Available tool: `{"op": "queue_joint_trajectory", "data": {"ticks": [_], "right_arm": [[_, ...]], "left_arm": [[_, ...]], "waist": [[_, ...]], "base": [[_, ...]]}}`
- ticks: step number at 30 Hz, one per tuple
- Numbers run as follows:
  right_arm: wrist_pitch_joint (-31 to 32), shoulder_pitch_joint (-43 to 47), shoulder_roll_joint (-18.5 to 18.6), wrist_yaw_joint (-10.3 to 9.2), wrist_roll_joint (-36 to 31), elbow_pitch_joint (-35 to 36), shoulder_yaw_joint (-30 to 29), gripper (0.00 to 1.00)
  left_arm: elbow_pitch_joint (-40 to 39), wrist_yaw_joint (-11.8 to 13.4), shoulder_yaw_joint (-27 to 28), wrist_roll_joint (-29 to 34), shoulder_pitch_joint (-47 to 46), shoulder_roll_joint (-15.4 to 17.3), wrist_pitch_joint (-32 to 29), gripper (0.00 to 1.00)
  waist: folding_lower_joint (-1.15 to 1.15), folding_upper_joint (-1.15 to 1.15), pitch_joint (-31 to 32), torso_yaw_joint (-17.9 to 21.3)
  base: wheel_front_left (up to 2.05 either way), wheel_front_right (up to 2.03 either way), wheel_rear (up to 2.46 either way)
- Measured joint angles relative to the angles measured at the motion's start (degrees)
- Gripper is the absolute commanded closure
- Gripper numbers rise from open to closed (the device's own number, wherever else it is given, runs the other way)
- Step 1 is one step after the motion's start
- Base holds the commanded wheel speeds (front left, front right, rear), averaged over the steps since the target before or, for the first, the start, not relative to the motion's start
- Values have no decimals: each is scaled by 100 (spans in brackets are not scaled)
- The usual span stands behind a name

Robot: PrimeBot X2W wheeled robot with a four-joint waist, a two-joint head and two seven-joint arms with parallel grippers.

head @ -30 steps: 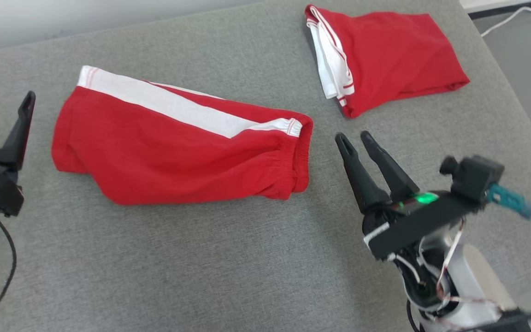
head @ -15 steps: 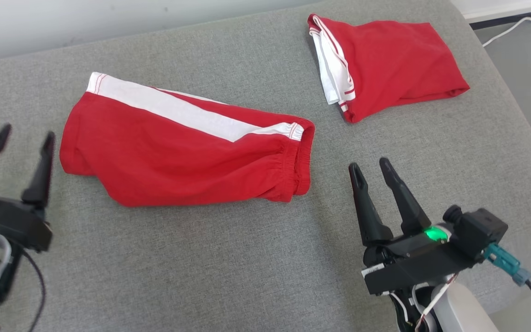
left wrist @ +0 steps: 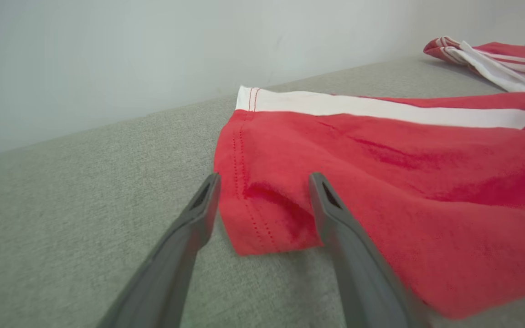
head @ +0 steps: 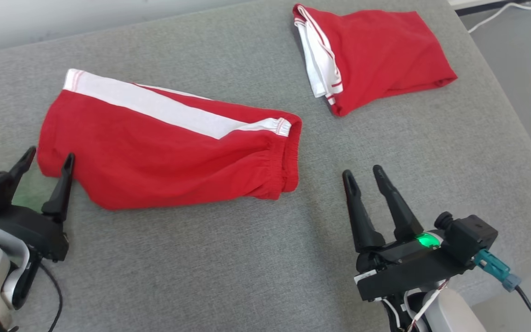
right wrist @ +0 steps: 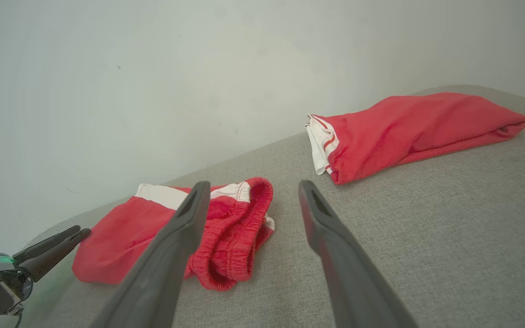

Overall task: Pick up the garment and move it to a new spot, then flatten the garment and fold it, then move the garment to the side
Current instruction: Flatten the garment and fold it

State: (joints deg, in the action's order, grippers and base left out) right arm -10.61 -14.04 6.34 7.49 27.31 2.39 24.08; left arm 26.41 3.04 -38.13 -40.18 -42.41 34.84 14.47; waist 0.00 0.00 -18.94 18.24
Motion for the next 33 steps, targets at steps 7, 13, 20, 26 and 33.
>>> {"op": "queue_joint_trajectory", "data": {"ticks": [7,13,20,26,33], "right_arm": [[-2,-3,-34,-1,-2,-42,66,0],[-7,-2,-35,0,-3,-69,70,0],[-20,-2,-22,0,-5,-110,116,0],[-48,83,34,-1,93,-216,176,0],[-44,194,108,0,204,-310,143,0]], "left_arm": [[633,-52,-198,188,-199,-65,-105,0],[878,-179,-311,189,-320,-257,-134,55],[1005,-141,-449,330,-365,-390,-129,100],[758,29,-471,334,-53,-556,-44,100],[154,377,-434,247,560,-723,-3,100]], "waist": [[0,0,-74,141],[1,0,-65,139],[0,0,38,51],[0,0,266,-96],[0,0,583,-412]], "base": [[0,0,0],[0,0,0],[0,0,0],[0,0,0],[0,0,0]]}}
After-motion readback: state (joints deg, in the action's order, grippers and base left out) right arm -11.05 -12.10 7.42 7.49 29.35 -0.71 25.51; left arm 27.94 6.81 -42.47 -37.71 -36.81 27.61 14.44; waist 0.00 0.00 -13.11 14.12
